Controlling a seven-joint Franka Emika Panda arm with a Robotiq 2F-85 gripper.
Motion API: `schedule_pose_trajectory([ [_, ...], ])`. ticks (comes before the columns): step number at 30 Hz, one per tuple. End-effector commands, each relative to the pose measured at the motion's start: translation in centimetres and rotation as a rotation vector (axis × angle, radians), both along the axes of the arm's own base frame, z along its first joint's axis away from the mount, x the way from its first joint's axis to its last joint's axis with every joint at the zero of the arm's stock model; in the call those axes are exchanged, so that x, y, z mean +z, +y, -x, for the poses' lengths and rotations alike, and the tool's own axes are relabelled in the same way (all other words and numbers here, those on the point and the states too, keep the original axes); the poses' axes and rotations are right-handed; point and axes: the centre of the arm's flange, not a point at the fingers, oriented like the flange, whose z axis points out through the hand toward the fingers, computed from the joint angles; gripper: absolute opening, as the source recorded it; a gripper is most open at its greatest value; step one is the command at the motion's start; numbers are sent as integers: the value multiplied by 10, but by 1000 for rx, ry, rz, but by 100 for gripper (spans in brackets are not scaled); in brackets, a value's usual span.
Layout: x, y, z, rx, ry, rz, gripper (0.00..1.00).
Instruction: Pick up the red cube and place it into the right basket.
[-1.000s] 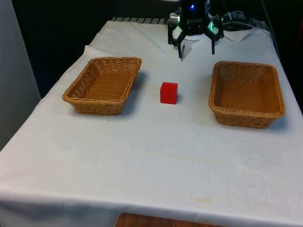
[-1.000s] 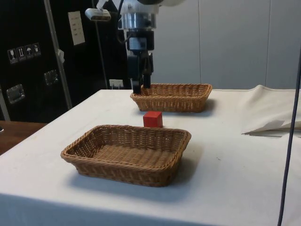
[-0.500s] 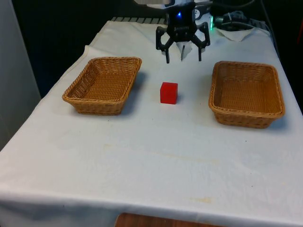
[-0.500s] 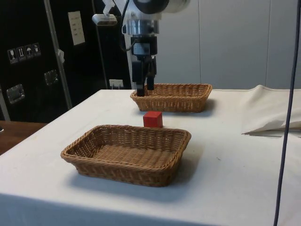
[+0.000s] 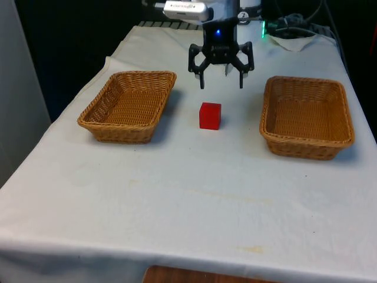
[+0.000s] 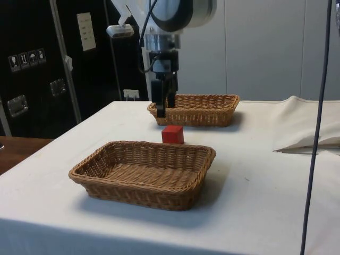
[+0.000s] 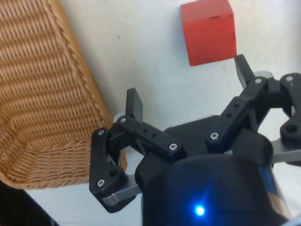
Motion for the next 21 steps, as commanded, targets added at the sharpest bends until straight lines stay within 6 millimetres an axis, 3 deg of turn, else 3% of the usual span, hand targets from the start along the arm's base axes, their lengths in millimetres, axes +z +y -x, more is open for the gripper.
schedule_pose_trajectory([
  [1,-6,0,-1,0,-2,16,100],
  [15,-21,-27,-4,-12,5,38,100],
  [21,-23,-30,-5,-17,8,44,100],
])
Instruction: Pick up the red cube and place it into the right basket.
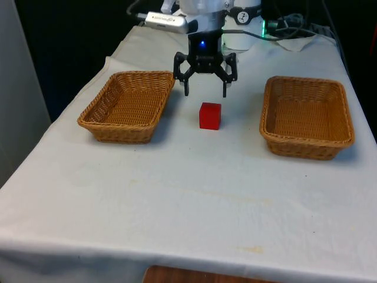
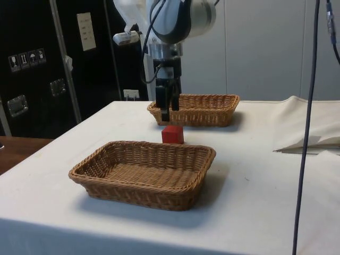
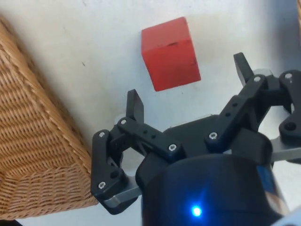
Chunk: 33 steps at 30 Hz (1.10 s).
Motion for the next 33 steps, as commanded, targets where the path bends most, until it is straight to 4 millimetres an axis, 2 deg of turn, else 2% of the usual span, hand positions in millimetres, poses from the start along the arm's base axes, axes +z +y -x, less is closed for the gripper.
schedule_pose_trajectory([
  [1,-1,1,0,-1,-1,-5,100],
  [7,-3,6,1,1,7,-3,100],
  [13,-15,14,1,-3,14,-1,100],
  [25,-30,15,3,-8,38,11,100],
  [33,-42,15,-6,-21,43,19,100],
])
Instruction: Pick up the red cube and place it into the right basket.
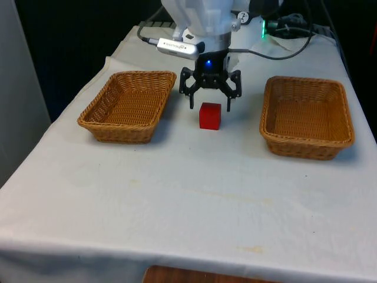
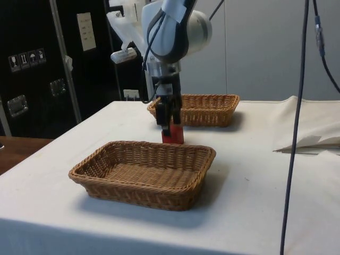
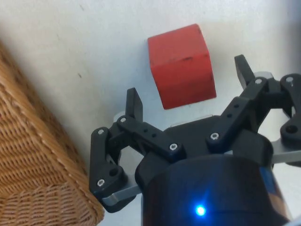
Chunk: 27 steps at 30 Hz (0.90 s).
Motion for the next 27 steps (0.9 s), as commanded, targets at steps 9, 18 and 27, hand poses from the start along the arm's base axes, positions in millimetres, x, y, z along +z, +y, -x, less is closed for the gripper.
schedule_pose_trajectory([
  [9,-14,-1,-7,-12,7,9,100],
  [18,-17,-2,-4,-18,15,16,100],
  [27,-17,-2,-5,-16,21,17,96],
])
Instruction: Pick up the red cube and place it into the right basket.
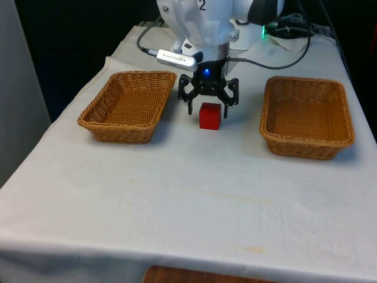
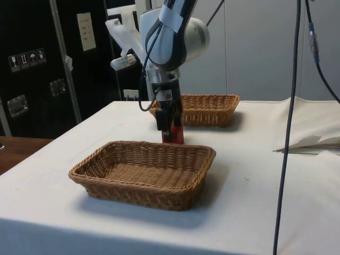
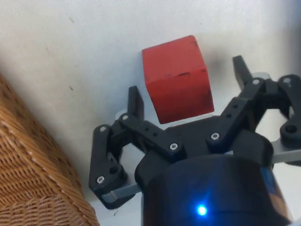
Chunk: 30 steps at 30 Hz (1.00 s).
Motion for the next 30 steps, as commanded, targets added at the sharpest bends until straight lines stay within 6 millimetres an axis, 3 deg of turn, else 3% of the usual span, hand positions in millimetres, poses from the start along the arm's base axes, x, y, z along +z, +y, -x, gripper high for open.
schedule_pose_trajectory([
  [1,0,0,0,-1,-2,-1,89],
  [2,0,0,0,0,0,0,79],
  [3,0,0,0,-1,-1,-1,79],
  [5,0,0,0,-1,-2,-1,58],
  [6,0,0,0,-1,-1,-2,35],
  [7,0,0,0,-1,-1,-2,24],
  [9,0,0,0,0,-1,-2,3],
  [10,0,0,0,1,1,0,0],
  [19,0,-1,0,0,1,0,1],
  [30,38,-6,-1,1,-11,-16,1],
])
